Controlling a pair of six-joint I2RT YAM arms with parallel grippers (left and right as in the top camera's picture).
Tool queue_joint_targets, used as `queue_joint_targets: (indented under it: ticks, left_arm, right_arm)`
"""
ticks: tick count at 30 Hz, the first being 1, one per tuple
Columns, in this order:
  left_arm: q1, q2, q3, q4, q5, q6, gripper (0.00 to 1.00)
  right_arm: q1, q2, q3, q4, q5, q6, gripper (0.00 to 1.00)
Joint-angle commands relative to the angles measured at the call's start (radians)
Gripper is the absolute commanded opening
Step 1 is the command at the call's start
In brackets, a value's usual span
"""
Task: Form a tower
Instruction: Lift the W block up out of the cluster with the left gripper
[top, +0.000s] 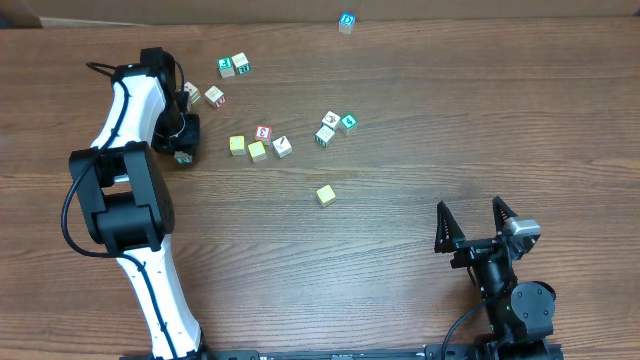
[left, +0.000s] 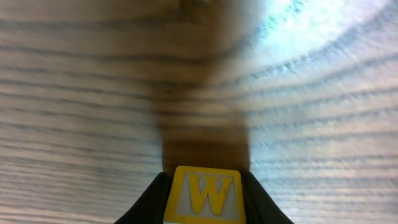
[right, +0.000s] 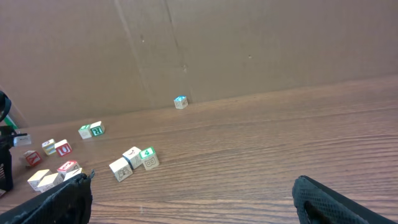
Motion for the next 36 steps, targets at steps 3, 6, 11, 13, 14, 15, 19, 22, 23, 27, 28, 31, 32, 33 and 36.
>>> queue_joint_targets:
  ticks: [3, 6, 11, 13, 14, 15, 19, 22, 23, 27, 28, 31, 32, 33, 36]
  left_arm:
    - [-0.001, -0.035, 0.084, -0.043, 0.057, -0.011, 0.2]
    - [-0.001, -0.068, 0.117, -0.074, 0.114, -0.011, 0.2]
    - [-0.002, -0.147, 0.143, -0.129, 0.219, -0.012, 0.2]
    - [-0.002, -0.184, 0.143, -0.146, 0.27, -0.019, 0.19]
    - [-0.002, -0.2, 0.143, -0.153, 0.288, -0.032, 0.19]
    - [-0.003, -0.214, 0.143, -0.161, 0.306, -0.045, 0.19]
    - [-0.021, -0.269, 0.143, -0.198, 0.332, -0.111, 0.19]
    - [-0.051, -0.285, 0.143, -0.218, 0.329, -0.145, 0.2]
    - [-0.064, -0.285, 0.143, -0.225, 0.328, -0.156, 0.2]
    - [-0.124, -0.285, 0.141, -0.255, 0.312, -0.187, 0.2]
    - [-0.144, -0.285, 0.141, -0.261, 0.298, -0.201, 0.2]
    - [-0.195, -0.285, 0.141, -0.264, 0.29, -0.237, 0.2]
    - [-0.21, -0.285, 0.141, -0.263, 0.291, -0.252, 0.2]
    - [-0.23, -0.285, 0.141, -0.264, 0.291, -0.267, 0.2]
    - [-0.29, -0.285, 0.141, -0.266, 0.291, -0.283, 0.2]
  right_arm:
    - [-0.003, -0.012, -0.01, 0.006, 0.0, 0.005, 1.0]
    - [-0.003, -0.012, -0.01, 0.006, 0.0, 0.005, 1.0]
    - [-0.003, -0.012, -0.01, 0.006, -0.001, 0.005, 1.0]
    - [-0.003, -0.012, -0.01, 0.006, -0.001, 0.005, 1.0]
    - [-0.003, -0.012, -0.01, 0.006, 0.0, 0.005, 1.0]
    - [-0.003, -0.012, -0.01, 0.006, 0.0, 0.005, 1.0]
    - [-0.003, -0.012, -0.01, 0.006, 0.0, 0.005, 1.0]
    - [-0.003, -0.012, -0.01, 0.006, 0.0, 0.005, 1.0]
    - [-0.003, -0.012, -0.01, 0.006, 0.0, 0.005, 1.0]
    - [-0.003, -0.012, -0.01, 0.006, -0.001, 0.005, 1.0]
    - [-0.003, -0.012, -0.01, 0.006, 0.0, 0.005, 1.0]
    - [-0.003, -0.012, -0.01, 0.006, 0.0, 0.005, 1.0]
    - [-0.003, -0.012, -0.01, 0.006, 0.0, 0.005, 1.0]
    - [-0.003, -0.012, -0.01, 0.006, 0.0, 0.005, 1.0]
    - [-0.003, -0.012, -0.01, 0.006, 0.0, 0.005, 1.0]
